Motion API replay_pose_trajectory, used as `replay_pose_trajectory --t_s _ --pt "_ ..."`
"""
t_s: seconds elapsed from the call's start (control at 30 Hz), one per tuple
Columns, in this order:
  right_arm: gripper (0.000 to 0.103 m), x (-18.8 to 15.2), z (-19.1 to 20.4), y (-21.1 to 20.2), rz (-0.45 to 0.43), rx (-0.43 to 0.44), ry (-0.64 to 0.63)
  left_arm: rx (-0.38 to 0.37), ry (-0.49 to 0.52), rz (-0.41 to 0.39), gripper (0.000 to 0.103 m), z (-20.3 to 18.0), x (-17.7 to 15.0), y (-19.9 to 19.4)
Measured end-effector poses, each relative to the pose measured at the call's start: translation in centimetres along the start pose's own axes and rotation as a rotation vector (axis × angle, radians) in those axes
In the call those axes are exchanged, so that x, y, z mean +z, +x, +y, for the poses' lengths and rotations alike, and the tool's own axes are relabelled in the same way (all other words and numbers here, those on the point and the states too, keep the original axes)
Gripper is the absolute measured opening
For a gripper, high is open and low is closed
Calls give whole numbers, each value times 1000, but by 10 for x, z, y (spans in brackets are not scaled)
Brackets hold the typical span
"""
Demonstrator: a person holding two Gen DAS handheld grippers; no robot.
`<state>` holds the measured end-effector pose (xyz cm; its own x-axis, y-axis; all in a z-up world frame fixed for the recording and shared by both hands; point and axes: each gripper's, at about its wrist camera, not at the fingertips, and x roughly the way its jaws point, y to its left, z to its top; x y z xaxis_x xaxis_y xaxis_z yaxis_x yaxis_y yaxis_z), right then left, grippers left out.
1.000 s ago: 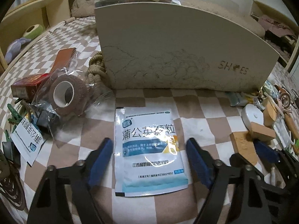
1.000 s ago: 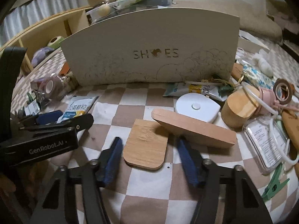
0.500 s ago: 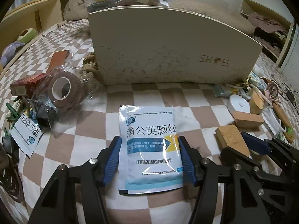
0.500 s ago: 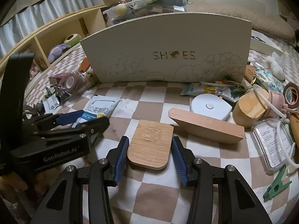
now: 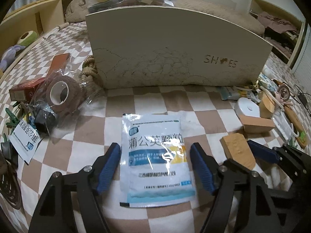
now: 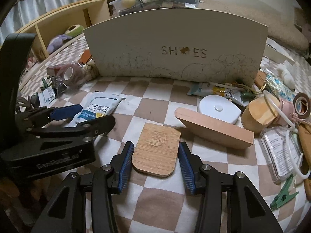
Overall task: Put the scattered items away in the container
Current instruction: 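Grasp the light wooden square with right tool while left tool grasps the medicine packet, then lift the wooden square and medicine packet and carry both over the shoes box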
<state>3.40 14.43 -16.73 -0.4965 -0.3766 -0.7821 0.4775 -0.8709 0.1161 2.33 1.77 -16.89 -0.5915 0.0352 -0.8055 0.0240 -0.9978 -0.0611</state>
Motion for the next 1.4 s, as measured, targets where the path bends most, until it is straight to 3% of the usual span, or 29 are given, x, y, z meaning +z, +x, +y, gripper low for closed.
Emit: replay_pose_trajectory --t_s 0.13,0.2,0.5,0.63,1.03,1.4 --pt "48 0 -3 2 4 10 10 9 -9 0 74 0 3 5" --pt "48 0 -1 2 4 4 -1 8 -2 -1 65 0 2 4" --pt "47 1 -4 -4 -12 40 12 -19 2 -15 54 -1 -2 -5" --pt "47 5 -6 -10 -32 60 25 -5 -17 -23 53 -1 0 -11" --pt "47 17 -11 -32 -106 97 47 -66 -46 -87 52 2 10 -34" --pt "47 24 -22 -42 -151 82 73 -62 -84 -141 52 13 17 -48"
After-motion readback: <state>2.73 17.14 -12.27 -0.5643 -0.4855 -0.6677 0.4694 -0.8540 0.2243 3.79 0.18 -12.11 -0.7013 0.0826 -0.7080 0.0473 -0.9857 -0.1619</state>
